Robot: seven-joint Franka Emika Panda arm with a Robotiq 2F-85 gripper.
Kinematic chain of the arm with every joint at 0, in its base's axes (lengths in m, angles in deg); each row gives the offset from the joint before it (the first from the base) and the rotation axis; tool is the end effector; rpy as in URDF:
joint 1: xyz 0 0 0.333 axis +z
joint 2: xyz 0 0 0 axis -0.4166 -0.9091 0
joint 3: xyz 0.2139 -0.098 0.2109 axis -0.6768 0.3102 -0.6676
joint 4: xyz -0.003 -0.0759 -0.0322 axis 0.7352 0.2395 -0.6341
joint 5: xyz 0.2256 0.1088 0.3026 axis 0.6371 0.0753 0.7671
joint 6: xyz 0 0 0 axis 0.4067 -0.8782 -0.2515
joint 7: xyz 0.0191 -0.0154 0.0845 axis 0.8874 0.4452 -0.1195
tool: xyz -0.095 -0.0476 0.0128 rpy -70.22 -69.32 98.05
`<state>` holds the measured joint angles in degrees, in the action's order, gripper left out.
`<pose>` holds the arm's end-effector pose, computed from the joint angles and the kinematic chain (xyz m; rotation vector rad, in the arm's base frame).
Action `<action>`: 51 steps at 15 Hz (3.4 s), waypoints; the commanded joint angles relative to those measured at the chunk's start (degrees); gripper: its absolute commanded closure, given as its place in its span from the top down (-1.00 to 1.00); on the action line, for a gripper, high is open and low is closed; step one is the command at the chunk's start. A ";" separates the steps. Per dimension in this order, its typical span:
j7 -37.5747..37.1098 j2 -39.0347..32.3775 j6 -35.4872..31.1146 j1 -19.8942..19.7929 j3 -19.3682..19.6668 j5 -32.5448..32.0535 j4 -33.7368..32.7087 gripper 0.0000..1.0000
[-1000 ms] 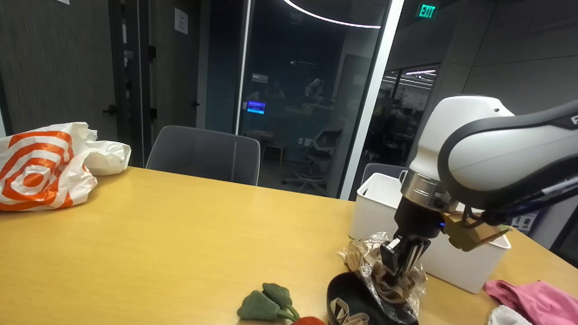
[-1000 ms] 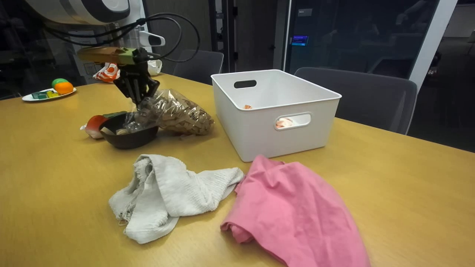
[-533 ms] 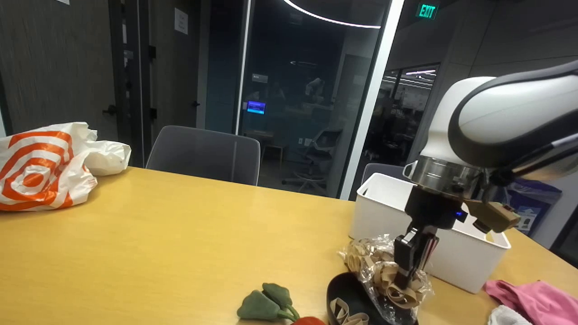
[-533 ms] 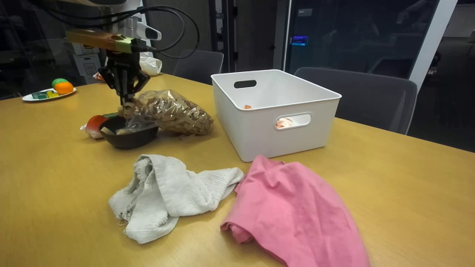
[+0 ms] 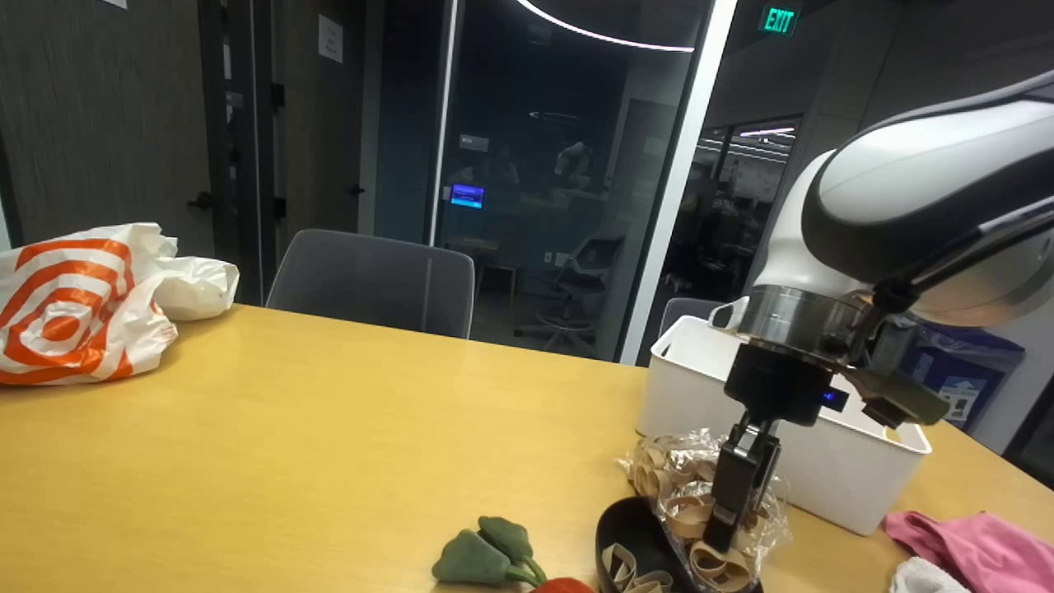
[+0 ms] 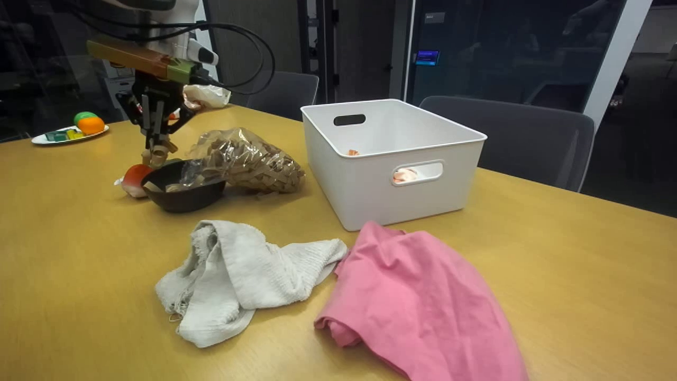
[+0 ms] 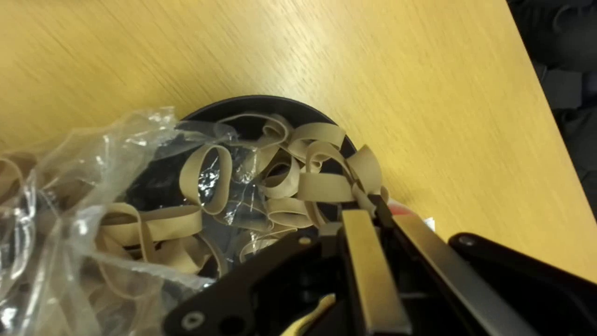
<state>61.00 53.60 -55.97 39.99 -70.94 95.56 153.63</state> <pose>0.4188 0.2453 0.3835 -2.6425 -1.0773 0.2422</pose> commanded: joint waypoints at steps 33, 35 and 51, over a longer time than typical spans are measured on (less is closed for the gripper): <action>-19.33 5.02 -24.13 -1.75 -3.52 -42.74 7.39 1.00; -23.28 4.49 -25.11 -2.34 -4.16 -50.50 8.25 1.00; -40.57 2.27 -24.71 -2.23 -3.93 -63.63 9.01 -0.78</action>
<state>24.26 56.10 -79.37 38.55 -74.41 34.52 162.71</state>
